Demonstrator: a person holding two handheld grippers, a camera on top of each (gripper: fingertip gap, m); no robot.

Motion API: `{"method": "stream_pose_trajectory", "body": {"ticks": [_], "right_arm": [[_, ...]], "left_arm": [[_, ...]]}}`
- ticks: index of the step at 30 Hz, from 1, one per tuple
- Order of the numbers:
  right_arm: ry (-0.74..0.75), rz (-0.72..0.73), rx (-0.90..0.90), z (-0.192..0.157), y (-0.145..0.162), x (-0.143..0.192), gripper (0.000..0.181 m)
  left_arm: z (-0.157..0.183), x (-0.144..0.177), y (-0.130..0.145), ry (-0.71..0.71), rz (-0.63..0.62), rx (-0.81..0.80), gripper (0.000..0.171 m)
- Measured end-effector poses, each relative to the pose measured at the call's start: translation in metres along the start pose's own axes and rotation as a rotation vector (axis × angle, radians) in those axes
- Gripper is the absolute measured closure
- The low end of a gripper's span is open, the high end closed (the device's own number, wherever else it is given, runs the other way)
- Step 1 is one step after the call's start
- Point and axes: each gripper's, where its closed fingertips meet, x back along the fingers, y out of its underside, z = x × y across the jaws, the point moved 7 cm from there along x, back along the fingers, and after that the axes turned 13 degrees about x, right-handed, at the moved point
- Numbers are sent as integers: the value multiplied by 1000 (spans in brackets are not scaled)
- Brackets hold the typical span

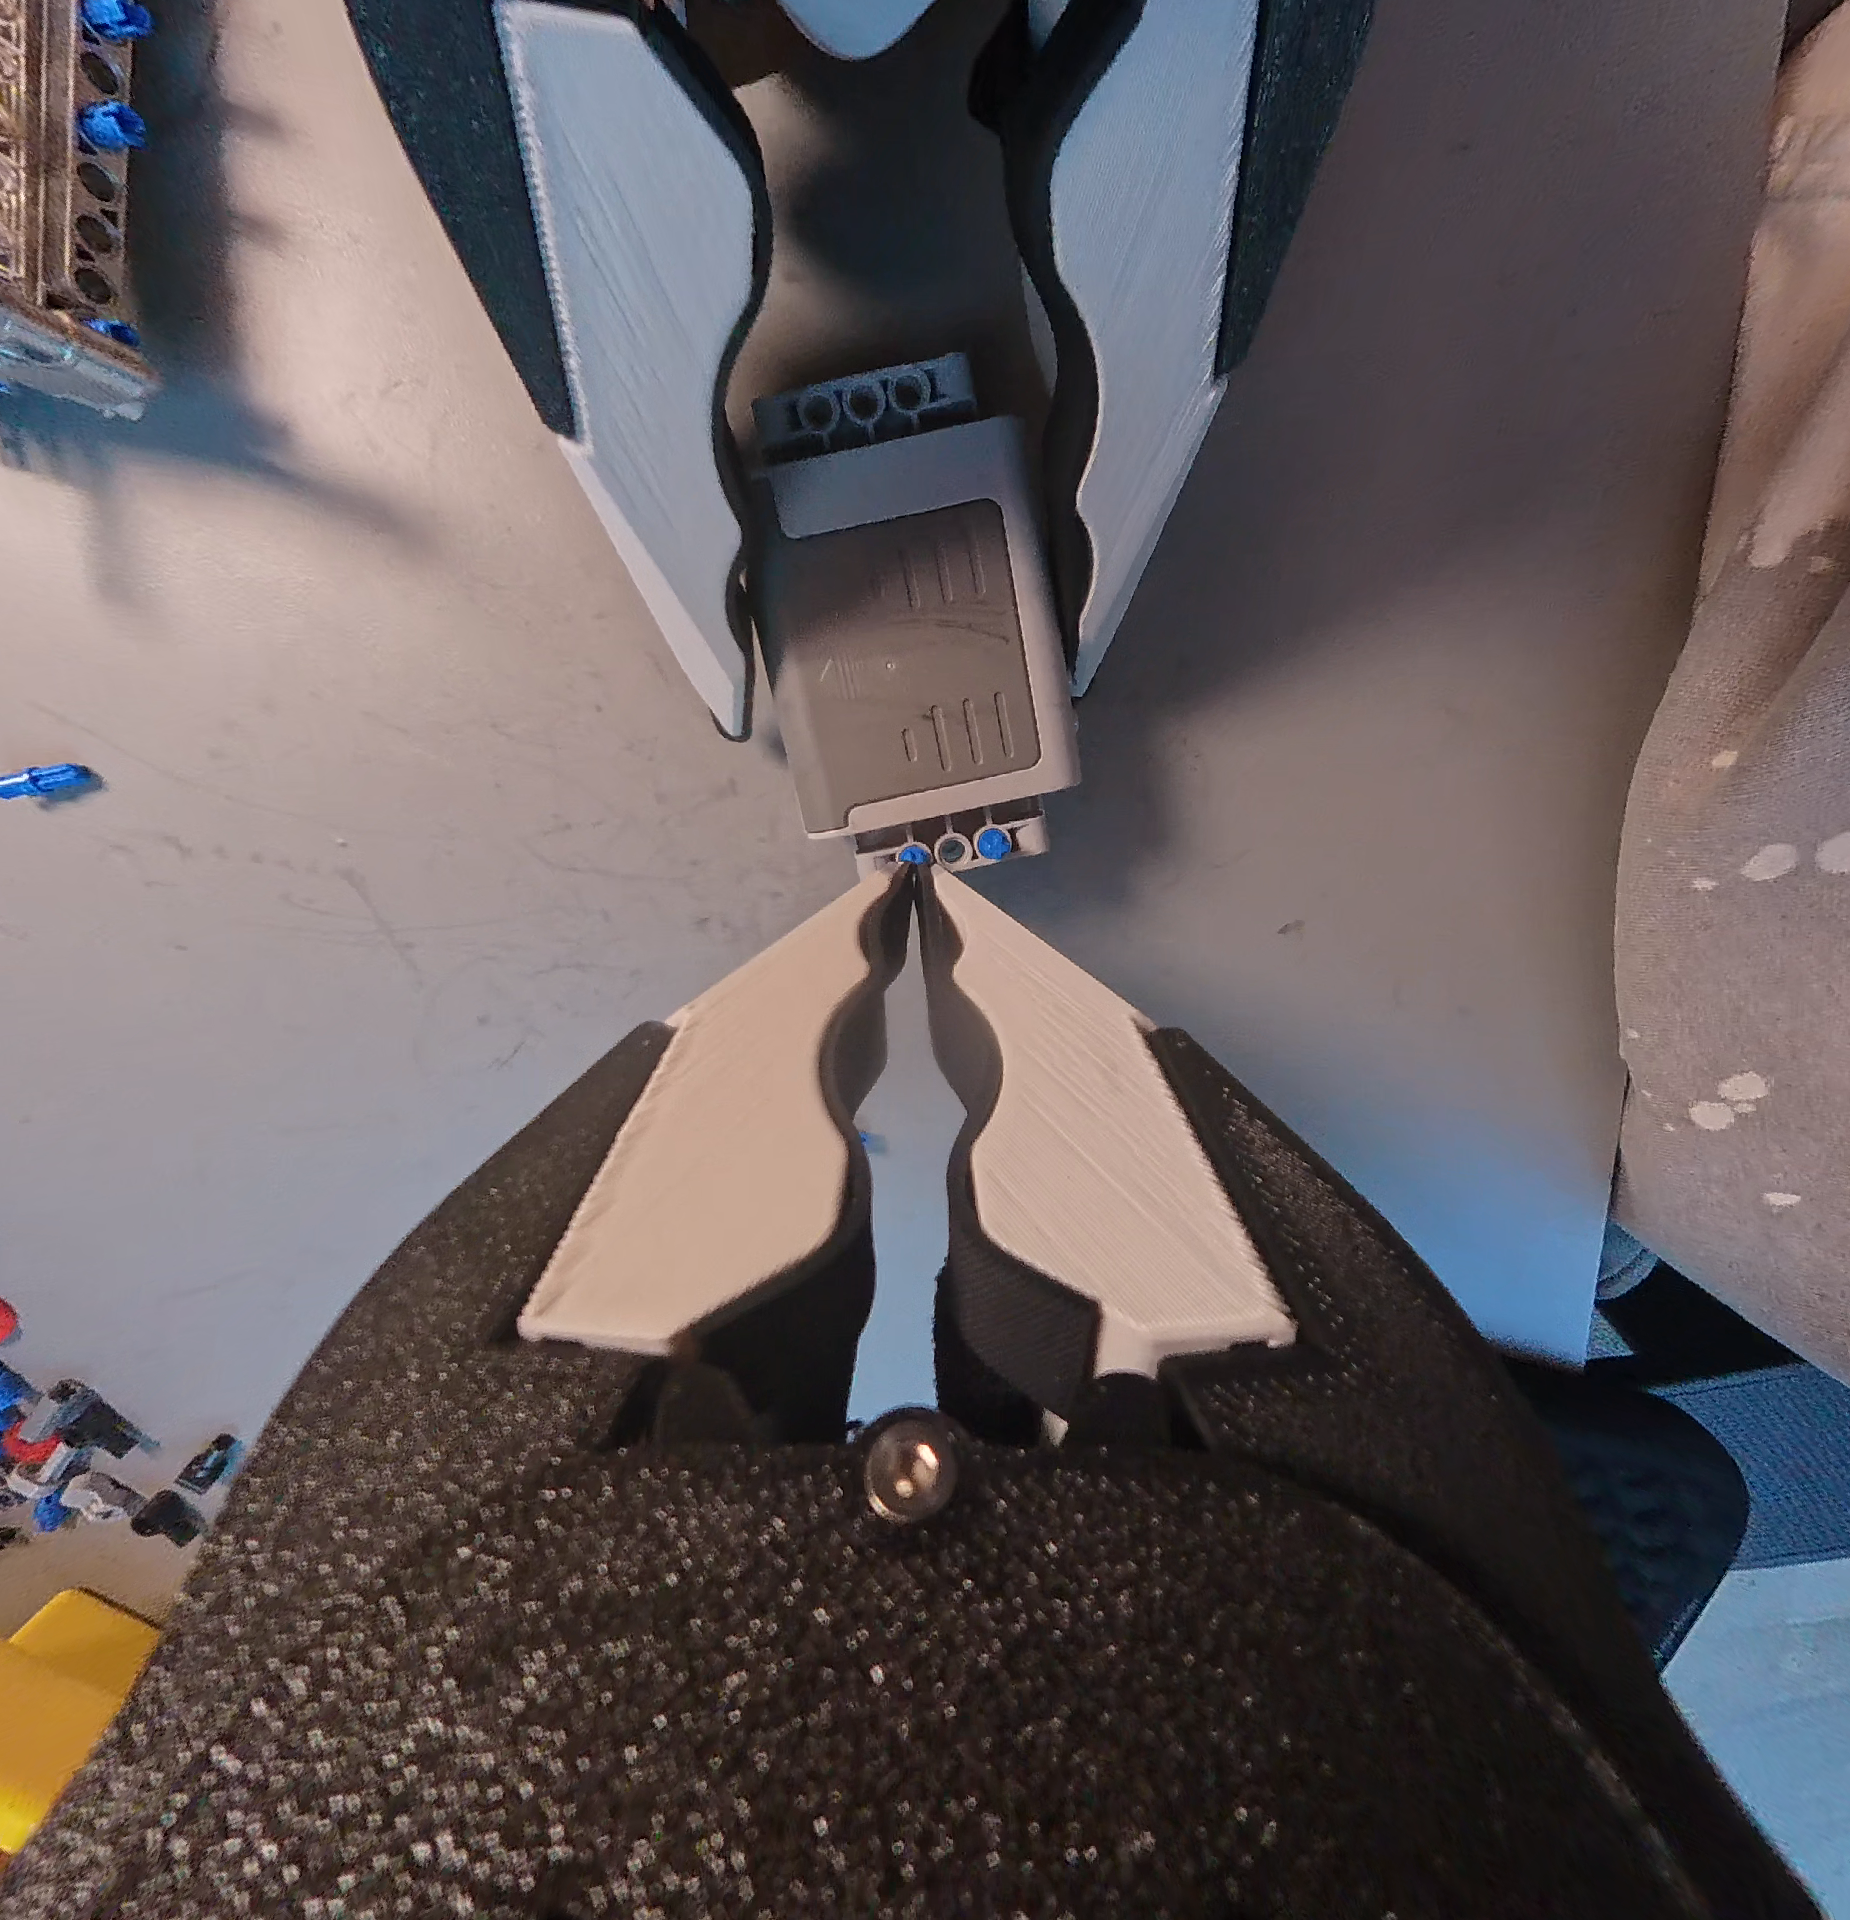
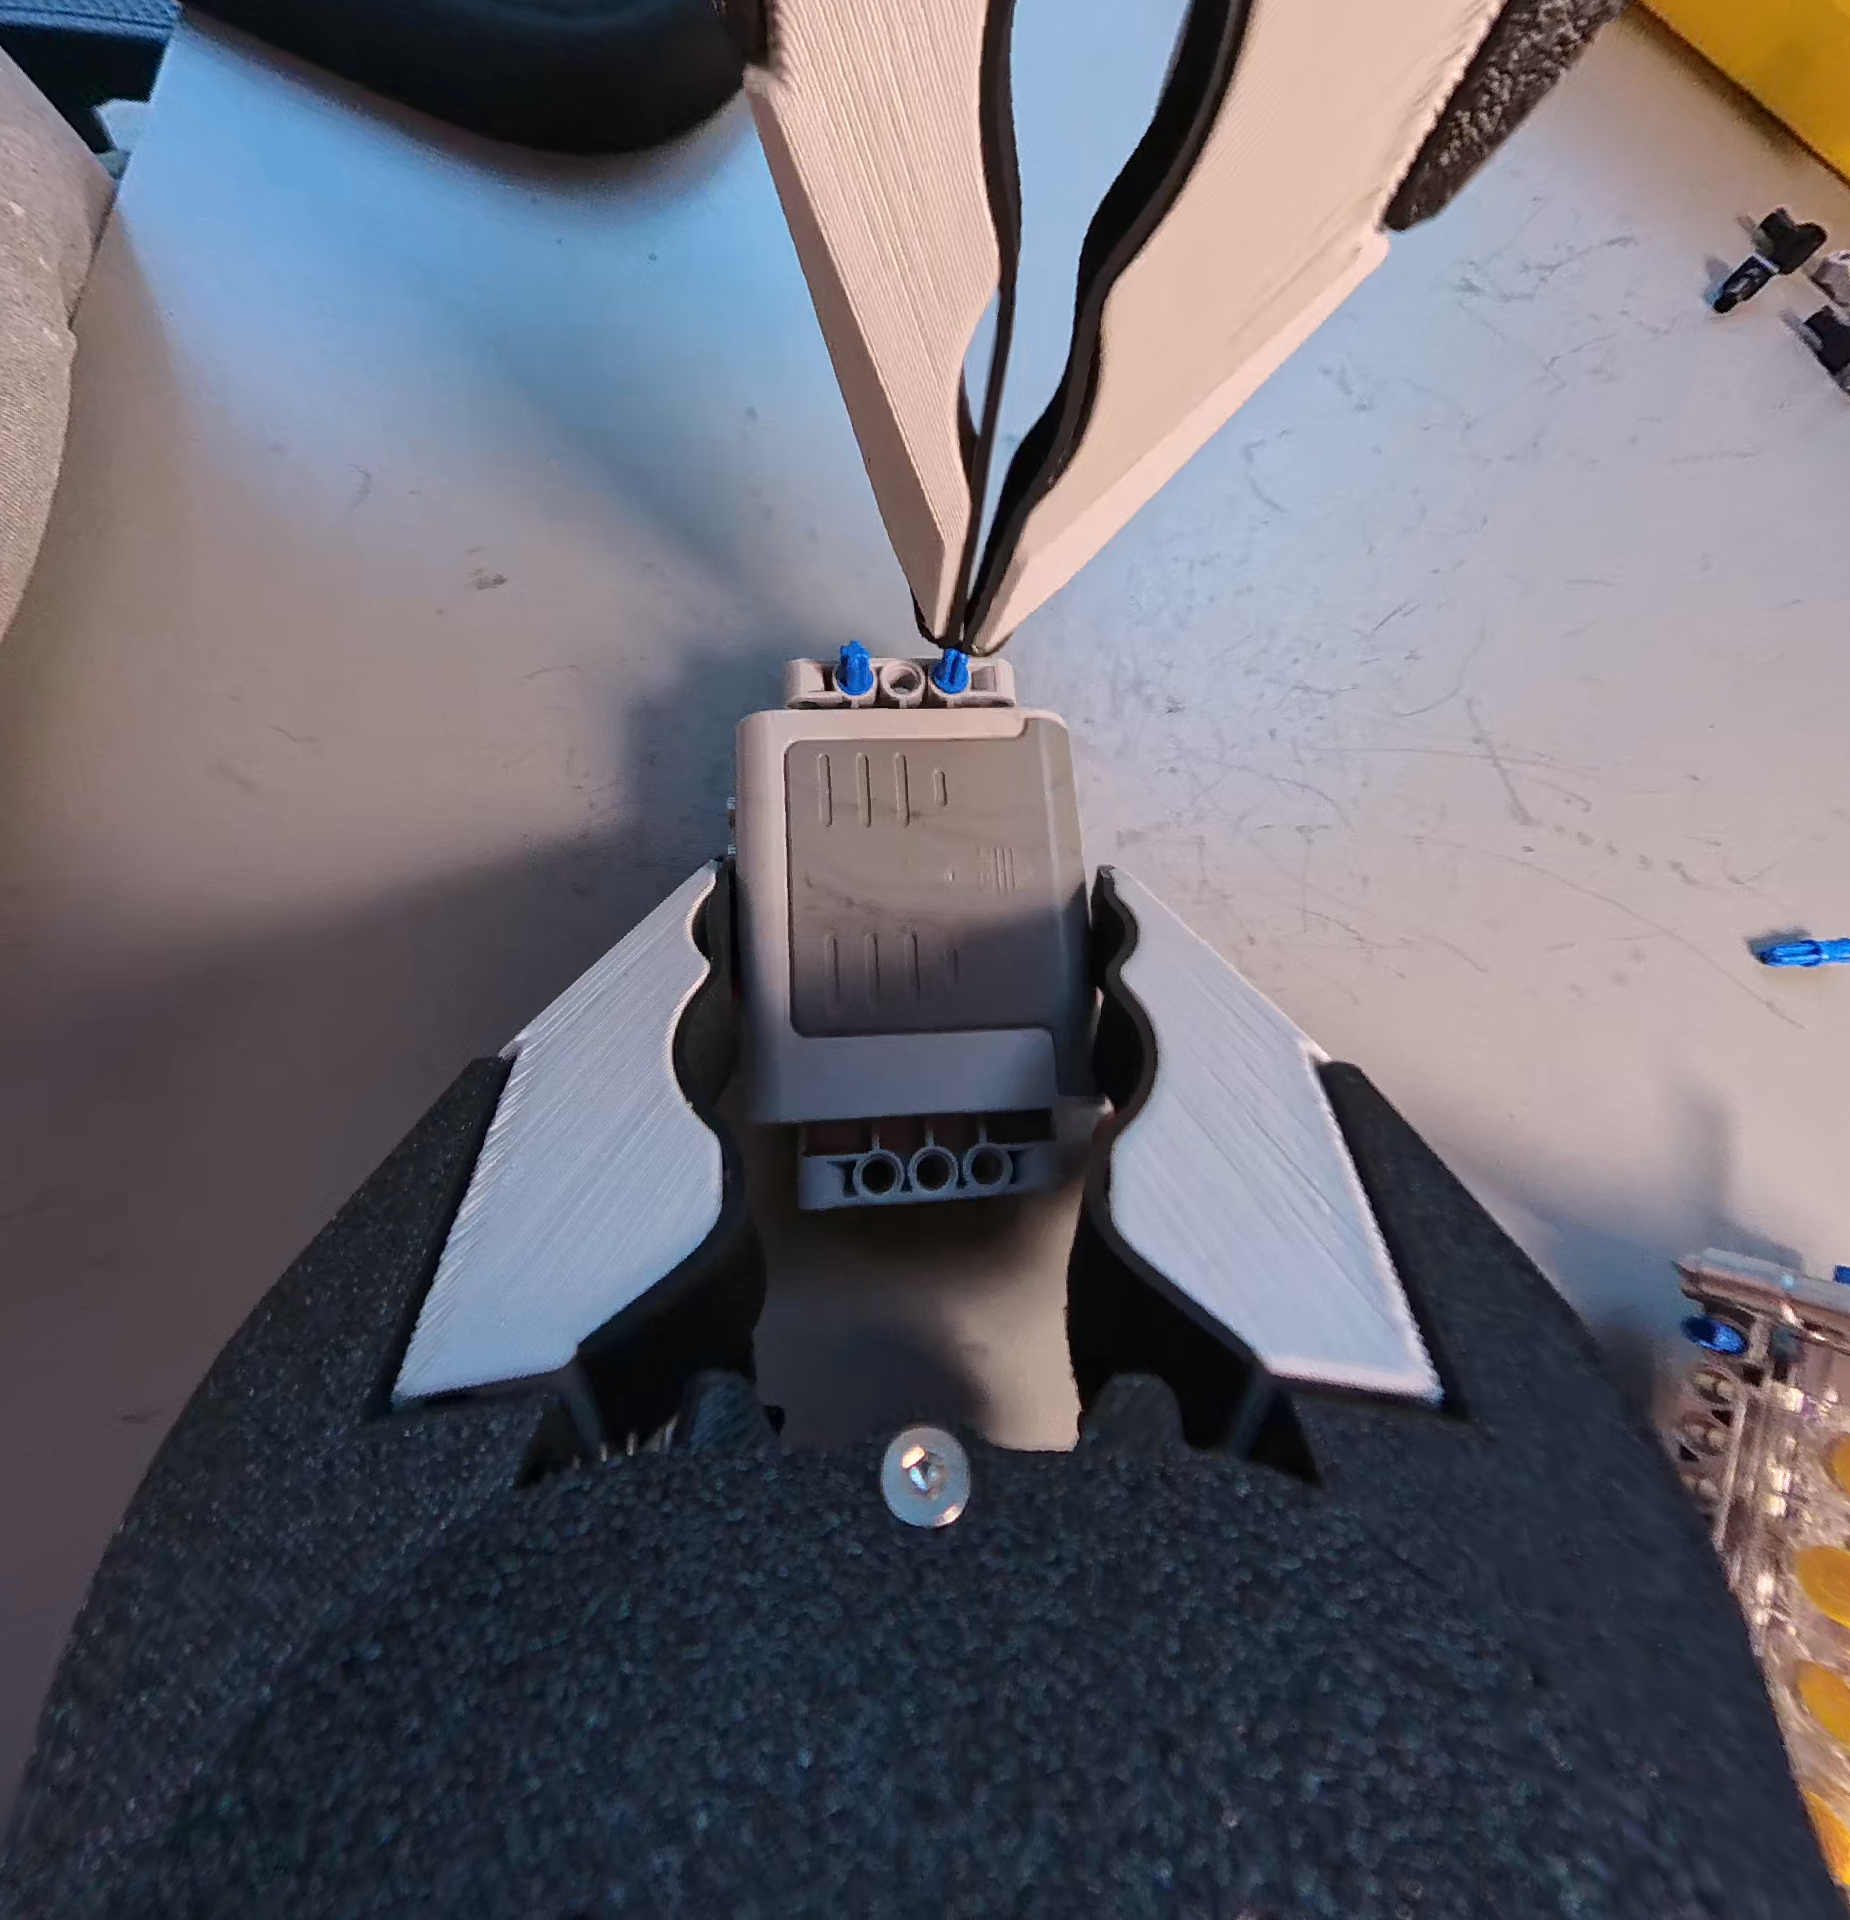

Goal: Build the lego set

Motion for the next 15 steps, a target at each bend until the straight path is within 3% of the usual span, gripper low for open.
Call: {"method": "stream_pose_trajectory", "body": {"ticks": [9, 15], "right_arm": [[-30, 11, -1, -2, -1, -1, 116], [-41, 13, 3, -3, -1, -2, 116]], "left_arm": [[0, -4, -12, 14, -104, 4, 171], [1, -5, -15, 12, -93, 33, 171]]}}
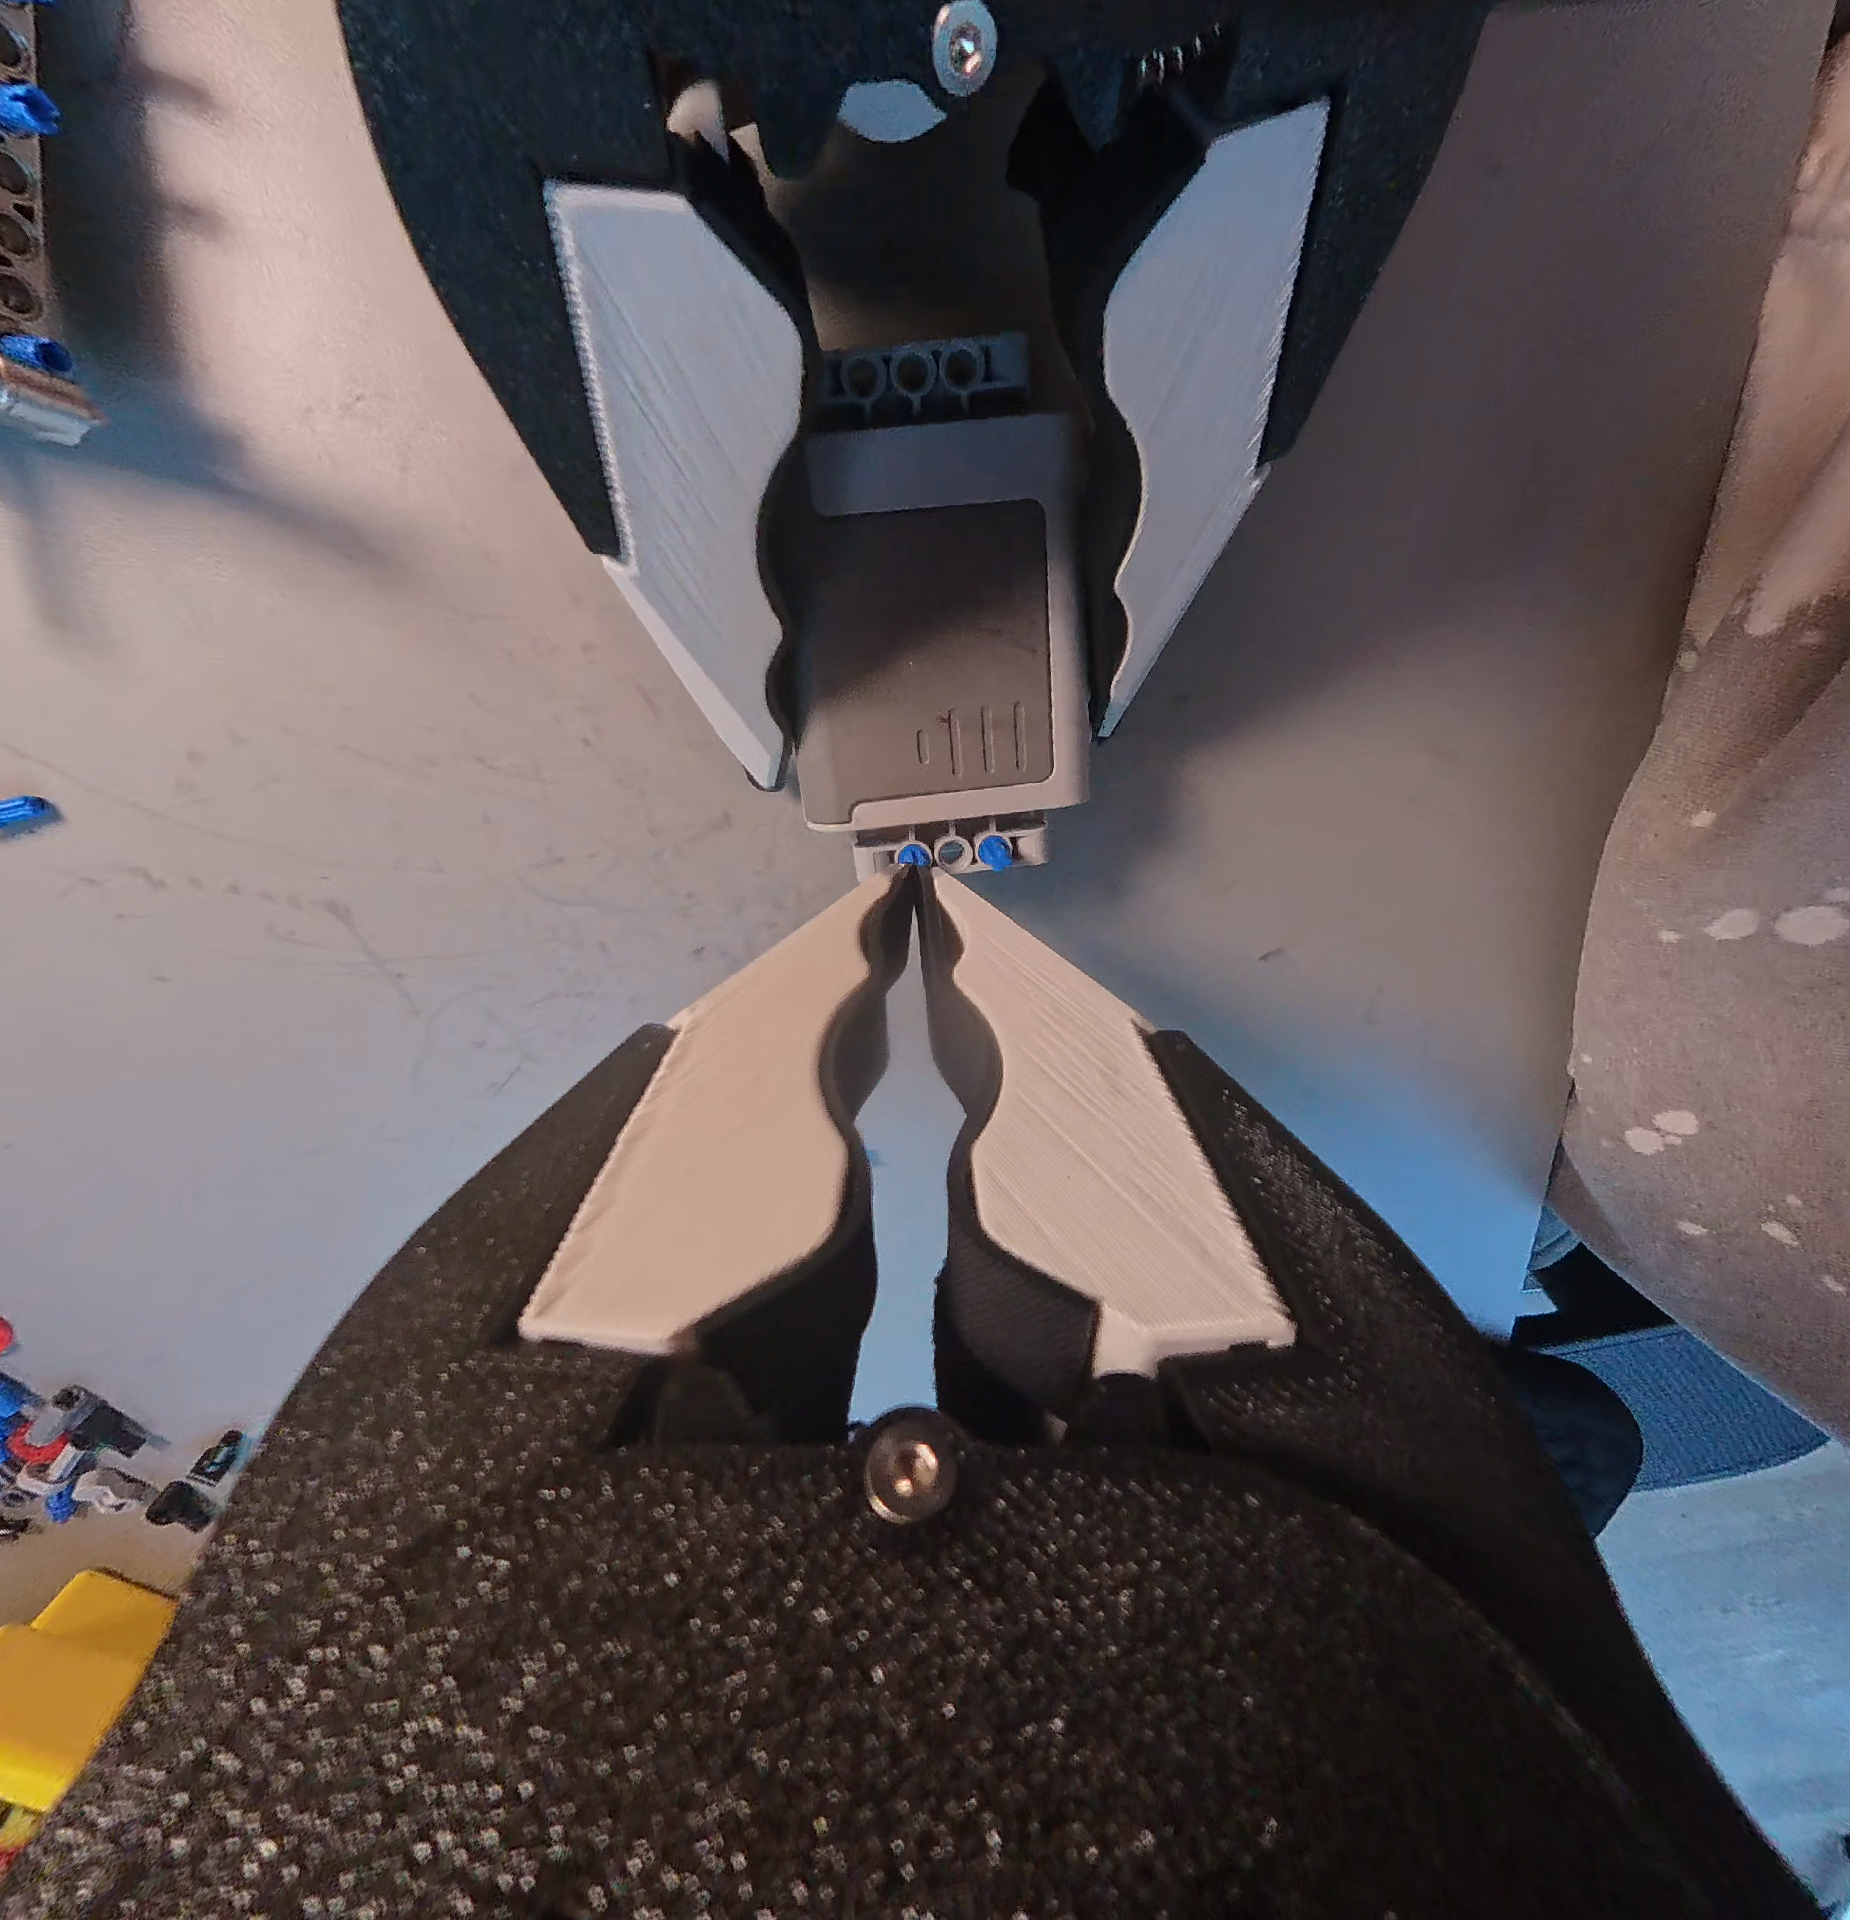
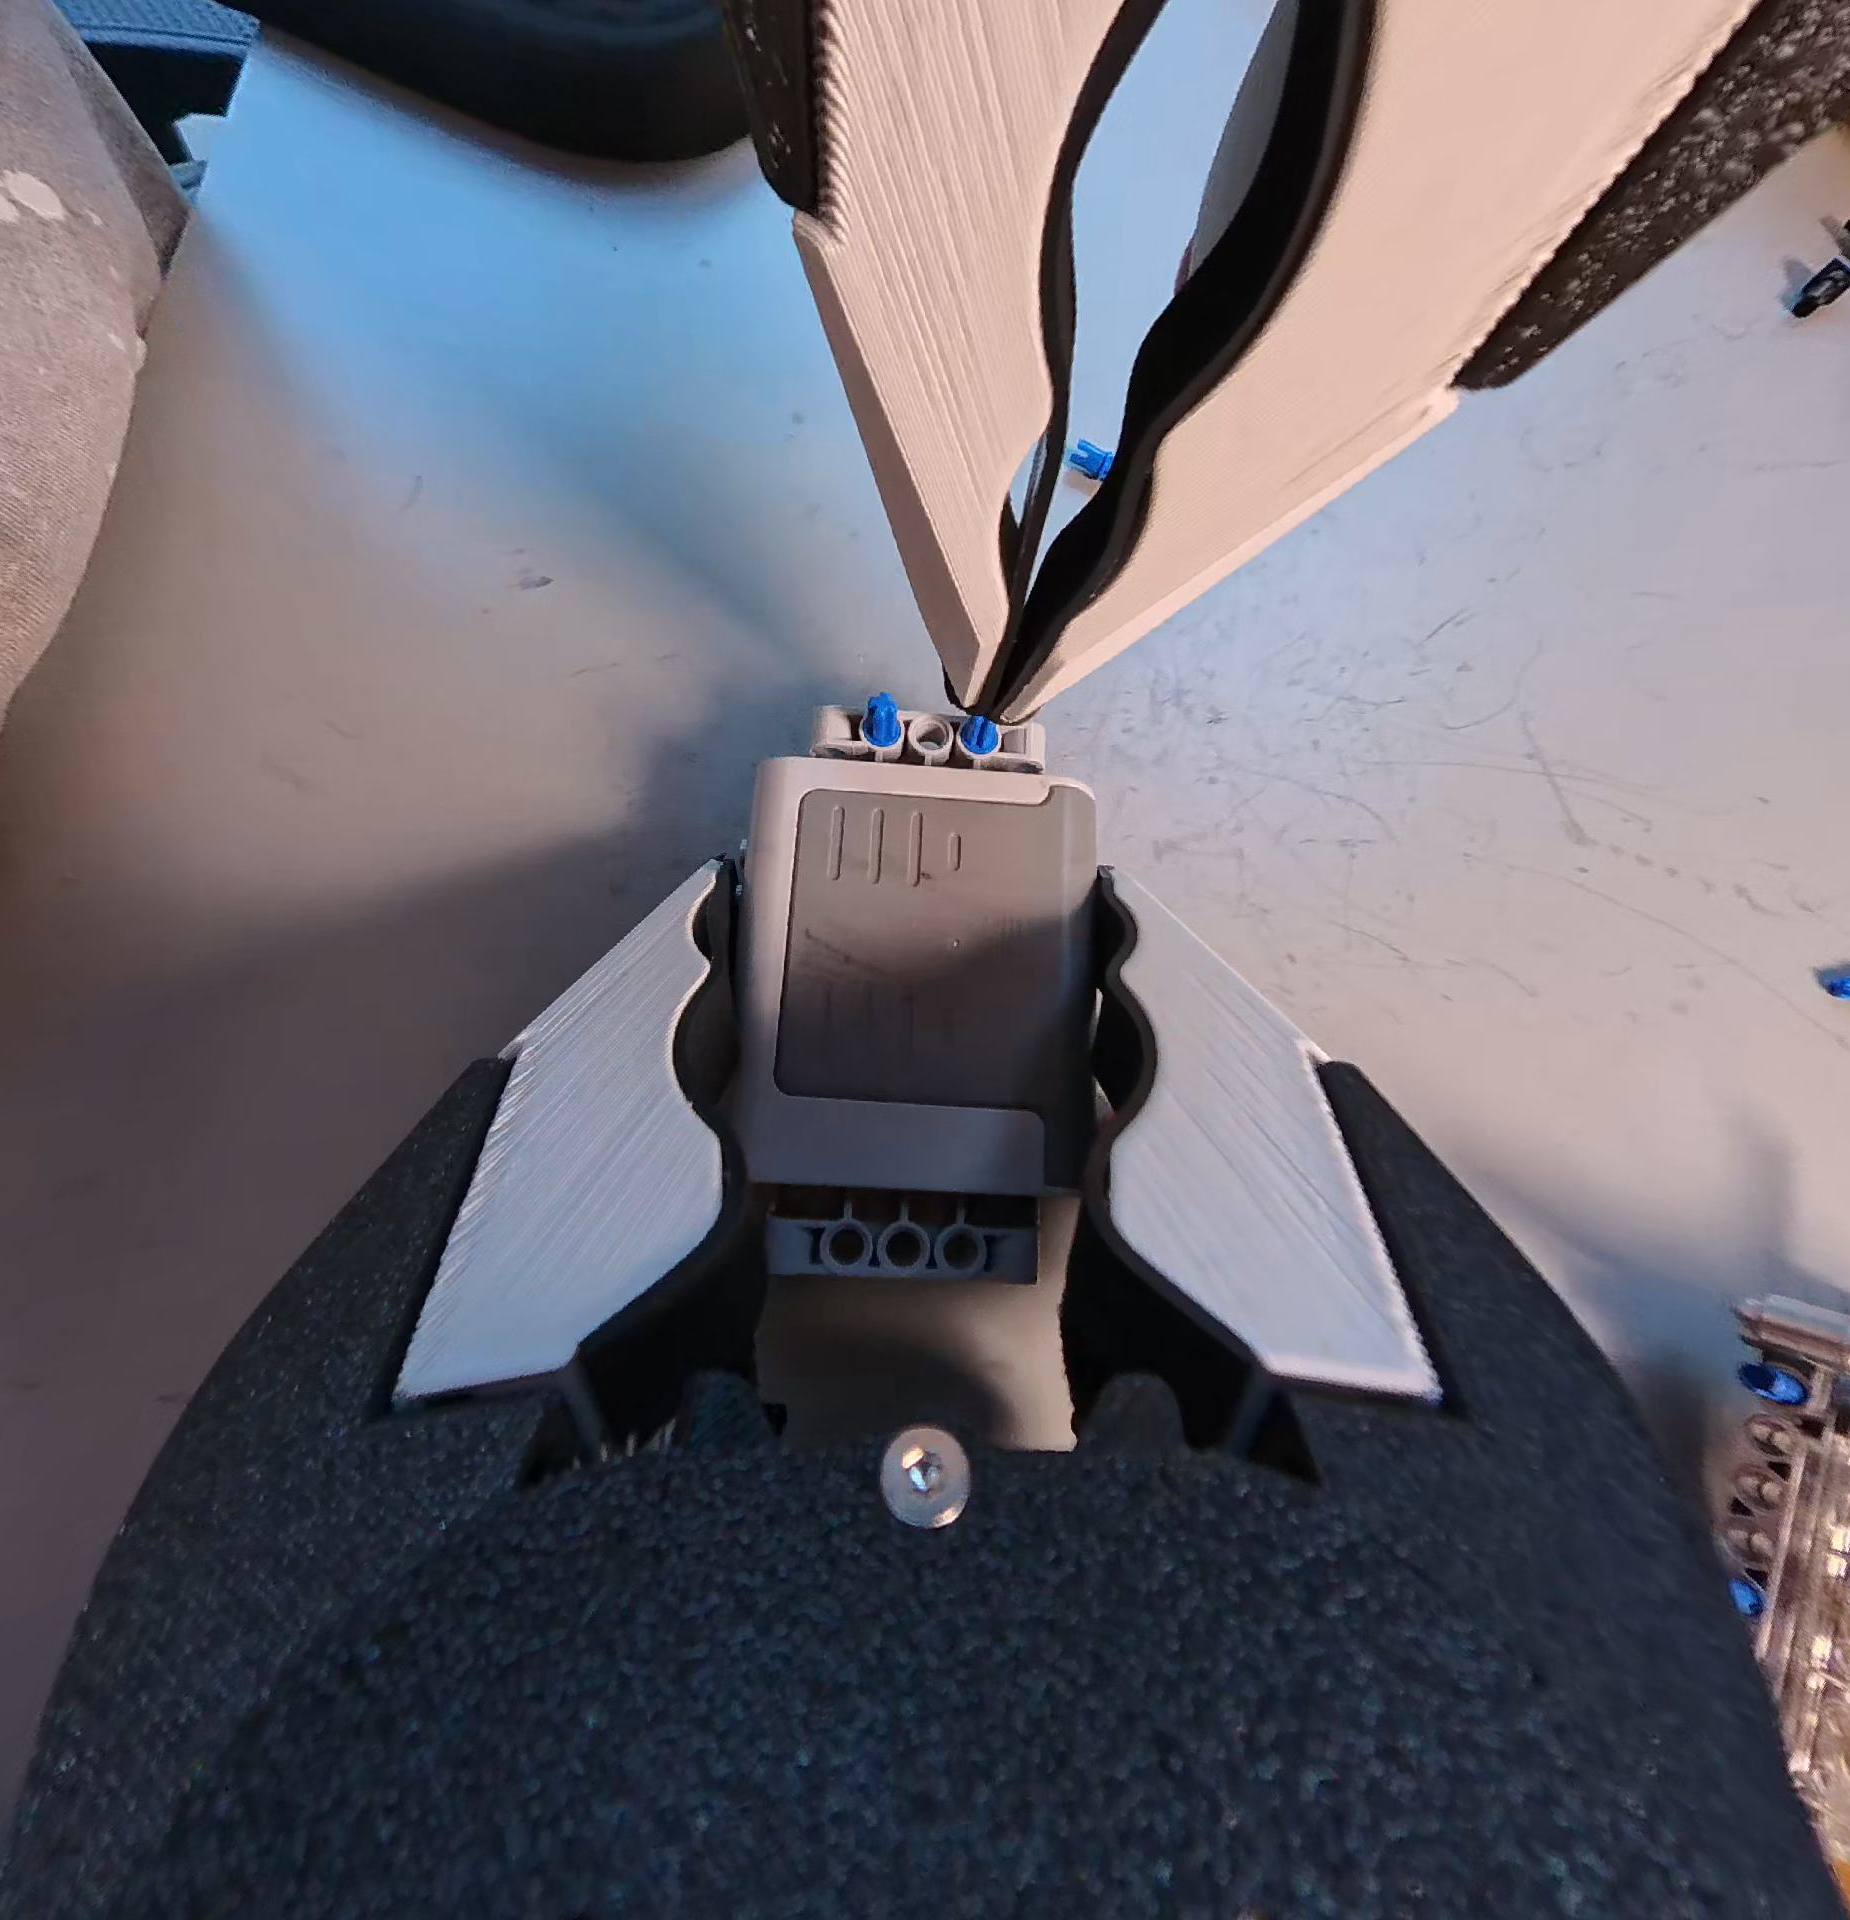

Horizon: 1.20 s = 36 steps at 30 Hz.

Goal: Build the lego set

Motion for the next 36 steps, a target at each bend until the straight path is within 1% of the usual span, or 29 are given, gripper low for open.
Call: {"method": "stream_pose_trajectory", "body": {"ticks": [6, 7, 9, 12, 14, 19, 23, 25, 27, 29, 30, 32, 33, 35, 36], "right_arm": [[22, -5, 18, -1, 0, 2, 116], [24, -10, 26, -1, 2, 5, 115], [29, -4, 25, 1, 3, 13, 114], [33, 7, 2, 3, 8, 29, 111], [34, 7, -14, 3, 13, 39, 111], [63, -5, -80, 8, 28, 47, 114], [123, -14, -123, 18, 33, 48, 116], [165, -28, -131, 22, 34, 48, 122], [195, -31, -126, 24, 32, 48, 125], [161, 1, -125, 22, 30, 48, 121], [138, 14, -130, 21, 29, 48, 118], [88, 10, -151, 16, 27, 46, 106], [94, 0, -152, 16, 26, 43, 101], [99, -18, -134, 13, 20, 37, 95], [105, -27, -122, 13, 16, 33, 95]], "left_arm": [[-2, 2, 6, 16, 78, 7, 171], [-4, 4, 6, 36, 100, 26, 167], [-7, 4, 6, 106, 150, 68, 149], [-9, 0, 9, 209, 234, 113, 137], [-9, -8, 12, 241, 266, 132, 131], [-7, -19, 17, 237, 320, 146, 130], [-6, -21, 27, 235, 367, 179, 130], [-6, -19, 33, 243, 406, 202, 132], [-11, -16, 38, 215, 471, 236, 135], [-20, -10, 39, 149, 554, 271, 135], [-23, -8, 40, 137, 597, 279, 135], [-23, -6, 40, 150, 668, 278, 133], [-21, -7, 40, 157, 697, 270, 132], [-19, -11, 40, 169, 733, 258, 127], [-20, -13, 40, 169, 749, 256, 124]]}}
